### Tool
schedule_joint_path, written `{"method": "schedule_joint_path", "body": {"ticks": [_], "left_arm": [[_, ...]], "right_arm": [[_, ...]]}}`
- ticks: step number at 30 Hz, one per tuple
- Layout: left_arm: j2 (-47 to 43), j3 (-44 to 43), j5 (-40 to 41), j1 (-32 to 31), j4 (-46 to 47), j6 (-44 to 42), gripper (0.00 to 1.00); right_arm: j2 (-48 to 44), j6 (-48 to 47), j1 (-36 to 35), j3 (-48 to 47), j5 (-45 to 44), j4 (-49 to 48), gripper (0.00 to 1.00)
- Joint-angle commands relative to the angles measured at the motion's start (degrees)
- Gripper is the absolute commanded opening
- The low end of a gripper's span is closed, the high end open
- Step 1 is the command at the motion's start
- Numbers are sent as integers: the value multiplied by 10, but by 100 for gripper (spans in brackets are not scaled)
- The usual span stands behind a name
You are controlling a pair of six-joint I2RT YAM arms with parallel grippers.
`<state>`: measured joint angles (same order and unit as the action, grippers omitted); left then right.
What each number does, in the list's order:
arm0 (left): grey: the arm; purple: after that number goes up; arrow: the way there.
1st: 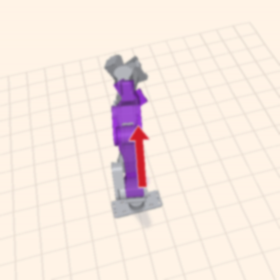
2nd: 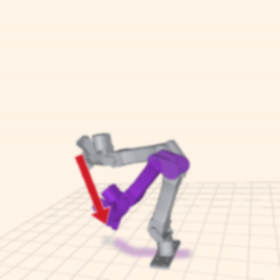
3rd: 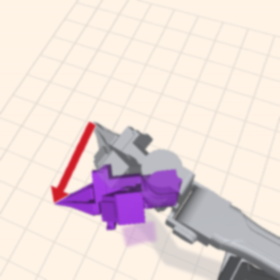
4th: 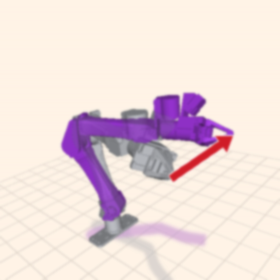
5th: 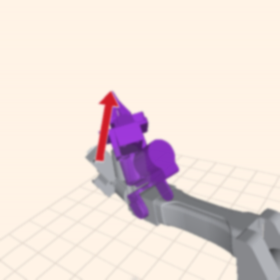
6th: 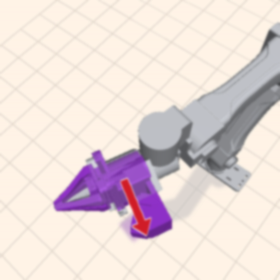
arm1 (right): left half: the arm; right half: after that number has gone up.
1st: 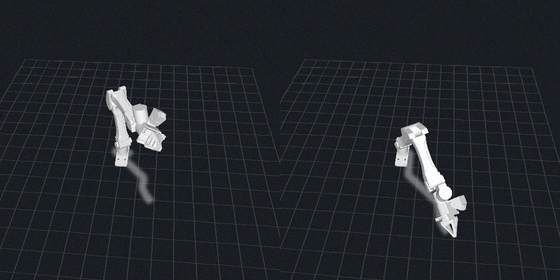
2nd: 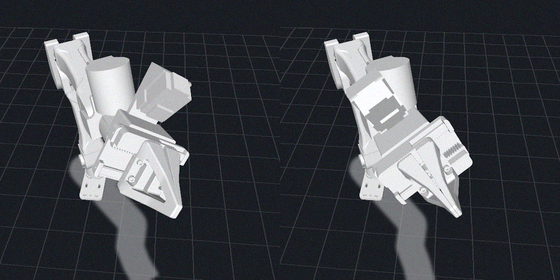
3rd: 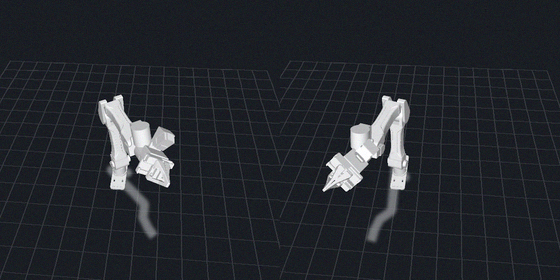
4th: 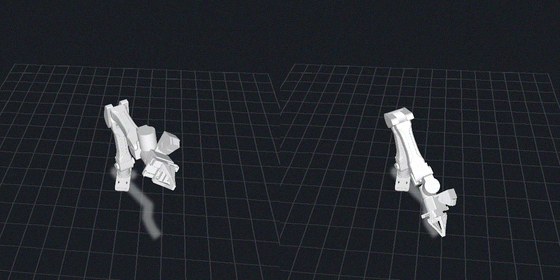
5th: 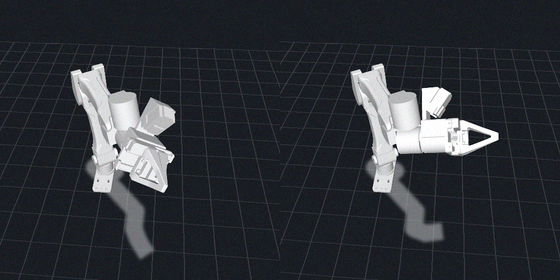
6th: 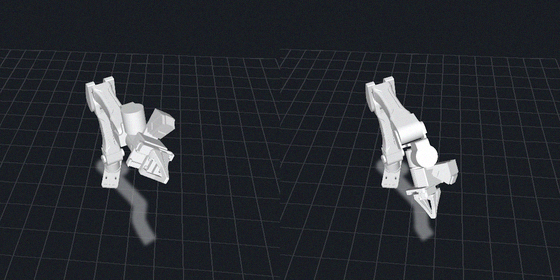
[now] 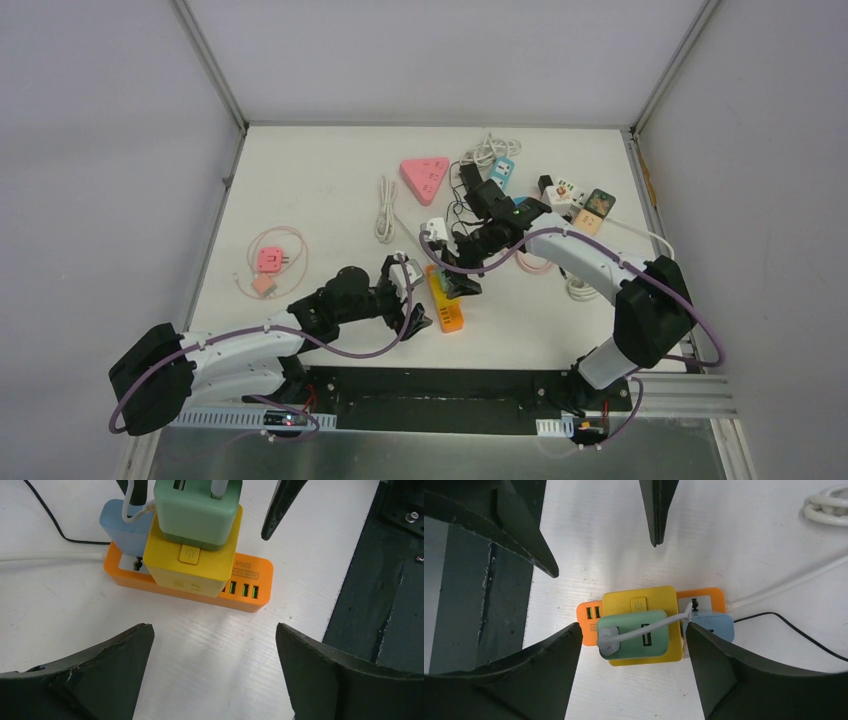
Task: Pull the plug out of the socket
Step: Remove the plug from the socket.
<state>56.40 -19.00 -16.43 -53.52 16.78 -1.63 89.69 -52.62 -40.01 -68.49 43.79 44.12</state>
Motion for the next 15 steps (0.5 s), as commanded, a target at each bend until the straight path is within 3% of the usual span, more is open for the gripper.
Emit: {"method": "schedule_joint_path", "body": {"ticks": [1, 6, 11, 15], "left_arm": [[-8, 20, 17, 6, 72, 9, 97], [13, 51, 6, 5, 164, -8, 97], [46, 54, 2, 5, 199, -38, 97], [80, 49, 1, 5, 226, -74, 97]], "right_arm": [[-15, -32, -3, 8, -5, 2, 77], [-16, -33, -7, 6, -3, 3, 65], [-16, -34, -11, 6, -2, 2, 57], [-17, -44, -12, 3, -3, 14, 39]]}}
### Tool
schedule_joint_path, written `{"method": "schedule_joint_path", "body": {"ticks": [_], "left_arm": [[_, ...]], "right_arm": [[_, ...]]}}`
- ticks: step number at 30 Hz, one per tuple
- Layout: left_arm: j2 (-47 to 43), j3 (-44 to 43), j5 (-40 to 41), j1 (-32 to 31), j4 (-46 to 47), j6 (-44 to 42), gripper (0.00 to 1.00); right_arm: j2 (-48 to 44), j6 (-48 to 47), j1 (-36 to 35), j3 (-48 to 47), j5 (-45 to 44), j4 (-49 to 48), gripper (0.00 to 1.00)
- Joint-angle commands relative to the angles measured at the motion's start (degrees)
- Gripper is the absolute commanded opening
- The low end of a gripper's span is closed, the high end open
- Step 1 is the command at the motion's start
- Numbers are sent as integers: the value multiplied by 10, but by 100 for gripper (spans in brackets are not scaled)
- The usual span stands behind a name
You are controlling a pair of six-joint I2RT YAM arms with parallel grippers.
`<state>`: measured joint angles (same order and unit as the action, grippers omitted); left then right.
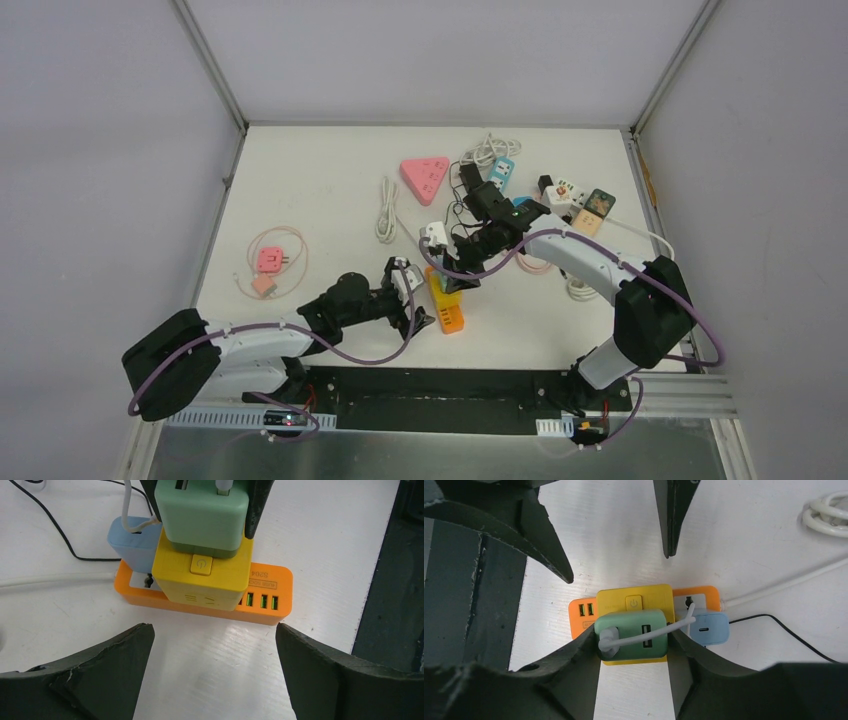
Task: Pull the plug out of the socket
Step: Remove the plug from the socket.
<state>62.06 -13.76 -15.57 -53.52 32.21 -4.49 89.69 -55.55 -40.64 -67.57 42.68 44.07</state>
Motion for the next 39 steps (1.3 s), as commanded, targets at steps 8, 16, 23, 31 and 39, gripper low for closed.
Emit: {"method": "schedule_joint_path", "body": {"ticks": [8, 16, 23, 31, 39], "left_arm": [[76, -8, -22, 4, 154, -80, 94], [114, 5, -36, 5, 256, -68, 84], [155, 0, -26, 4, 289, -75, 81], [191, -13, -46, 4, 313, -64, 70], [209, -15, -50, 5, 338, -56, 58]], "right_arm": [[-17, -29, -6, -4, 2, 24, 7], [-13, -26, -6, -3, 6, 25, 0], [-9, -25, -6, -5, 13, 28, 0], [-6, -24, -6, -5, 12, 30, 0], [-3, -23, -5, -5, 13, 29, 0]]}}
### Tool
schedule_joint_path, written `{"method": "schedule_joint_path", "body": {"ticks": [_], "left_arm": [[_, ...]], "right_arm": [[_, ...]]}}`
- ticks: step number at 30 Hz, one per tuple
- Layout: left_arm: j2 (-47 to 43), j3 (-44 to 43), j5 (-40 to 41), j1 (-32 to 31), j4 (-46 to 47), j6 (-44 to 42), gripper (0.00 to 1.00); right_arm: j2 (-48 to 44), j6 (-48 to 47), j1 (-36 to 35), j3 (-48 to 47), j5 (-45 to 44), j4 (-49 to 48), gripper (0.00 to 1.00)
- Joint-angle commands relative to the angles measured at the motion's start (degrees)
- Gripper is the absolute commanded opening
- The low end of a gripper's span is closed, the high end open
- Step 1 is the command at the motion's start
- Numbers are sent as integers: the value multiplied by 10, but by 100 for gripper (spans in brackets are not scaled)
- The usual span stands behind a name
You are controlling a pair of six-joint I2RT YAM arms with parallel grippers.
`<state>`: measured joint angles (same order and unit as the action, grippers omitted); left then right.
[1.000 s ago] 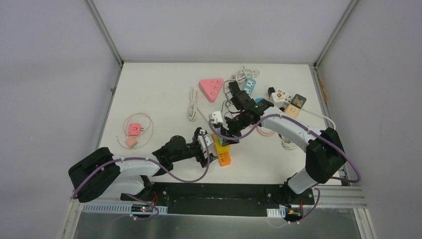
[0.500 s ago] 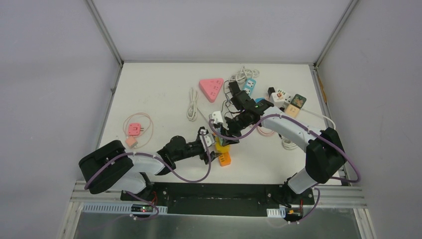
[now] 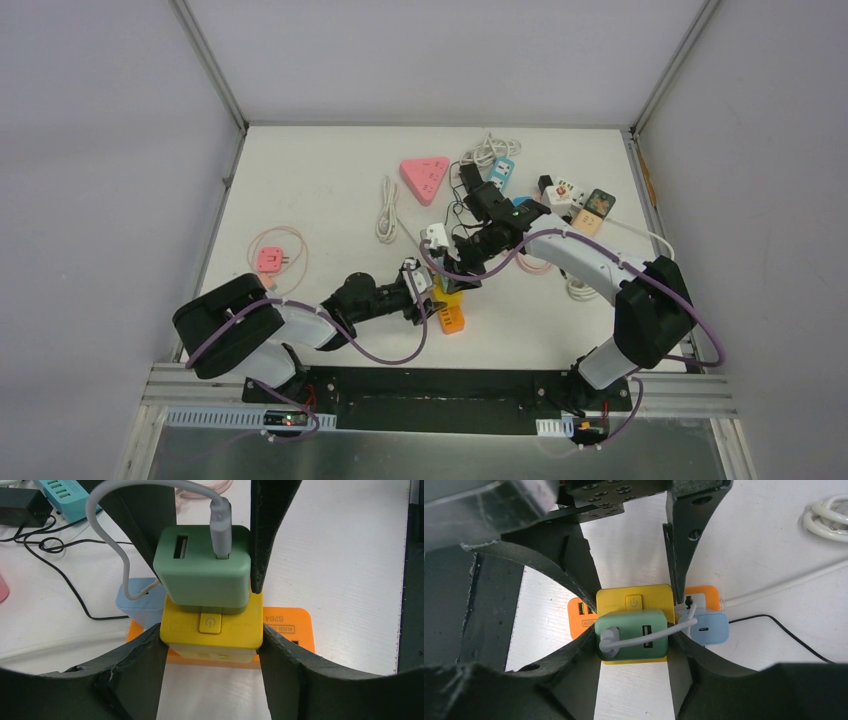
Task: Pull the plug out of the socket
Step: Remove the plug from the socket.
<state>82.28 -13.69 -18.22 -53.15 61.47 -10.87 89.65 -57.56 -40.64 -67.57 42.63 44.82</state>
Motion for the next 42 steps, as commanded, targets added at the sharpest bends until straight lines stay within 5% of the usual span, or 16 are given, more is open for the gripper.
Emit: {"method": "schedule_joint_path", "body": {"ticks": [1, 11, 19, 35, 42], "left_arm": [[9, -18, -24, 1, 46, 9, 56], [2, -19, -18, 1, -9, 0, 0], [-19, -27, -7, 1, -68, -9, 0], [-30, -23, -2, 1, -89, -24, 0], [-16, -38, -12, 1, -97, -22, 0]], "right_arm": [[-3, -3, -5, -5, 13, 24, 0], [0, -7, -5, -7, 15, 32, 0], [4, -34, -13, -10, 103, 68, 0], [13, -116, 38, -8, 97, 126, 0], [15, -13, 3, -18, 107, 56, 0]]}}
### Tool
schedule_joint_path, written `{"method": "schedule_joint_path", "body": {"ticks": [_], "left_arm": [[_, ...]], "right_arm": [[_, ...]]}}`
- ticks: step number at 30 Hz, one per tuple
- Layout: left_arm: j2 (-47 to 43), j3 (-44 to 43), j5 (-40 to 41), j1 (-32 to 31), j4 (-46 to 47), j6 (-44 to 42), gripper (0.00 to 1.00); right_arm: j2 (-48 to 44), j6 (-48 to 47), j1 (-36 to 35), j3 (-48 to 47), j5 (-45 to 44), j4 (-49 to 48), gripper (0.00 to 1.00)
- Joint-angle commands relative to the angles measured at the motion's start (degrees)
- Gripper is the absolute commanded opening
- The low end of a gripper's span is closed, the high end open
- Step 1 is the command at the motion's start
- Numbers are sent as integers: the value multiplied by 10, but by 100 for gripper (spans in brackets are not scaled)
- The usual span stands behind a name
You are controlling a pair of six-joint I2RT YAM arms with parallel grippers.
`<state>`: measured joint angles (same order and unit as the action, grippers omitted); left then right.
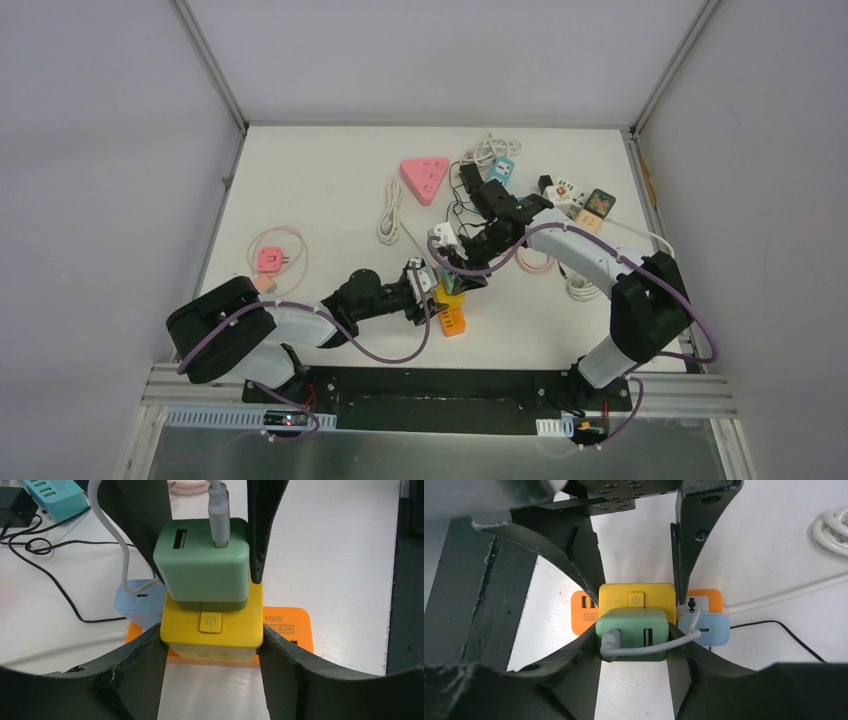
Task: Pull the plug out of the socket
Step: Remove the plug from the socket.
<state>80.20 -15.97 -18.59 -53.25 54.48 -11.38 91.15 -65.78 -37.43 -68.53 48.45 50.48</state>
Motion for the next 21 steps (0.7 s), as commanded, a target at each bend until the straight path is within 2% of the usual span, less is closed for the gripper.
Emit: {"method": "schedule_joint_path", "body": {"ticks": [1, 7, 15, 18, 21], "left_arm": [[8, -17, -8, 2, -26, -17, 0], [16, -17, -6, 2, -24, -15, 0], [9, -6, 6, 2, -23, -22, 0], [14, -11, 5, 2, -23, -20, 0], [19, -14, 7, 2, -23, -15, 0]], "right_arm": [[3, 75, -36, -13, 50, -2, 0], [13, 44, -43, -12, 28, 21, 0], [8, 9, 12, -15, 46, 62, 0], [10, 20, 3, -15, 49, 56, 0], [4, 21, -37, -11, 38, 49, 0]]}}
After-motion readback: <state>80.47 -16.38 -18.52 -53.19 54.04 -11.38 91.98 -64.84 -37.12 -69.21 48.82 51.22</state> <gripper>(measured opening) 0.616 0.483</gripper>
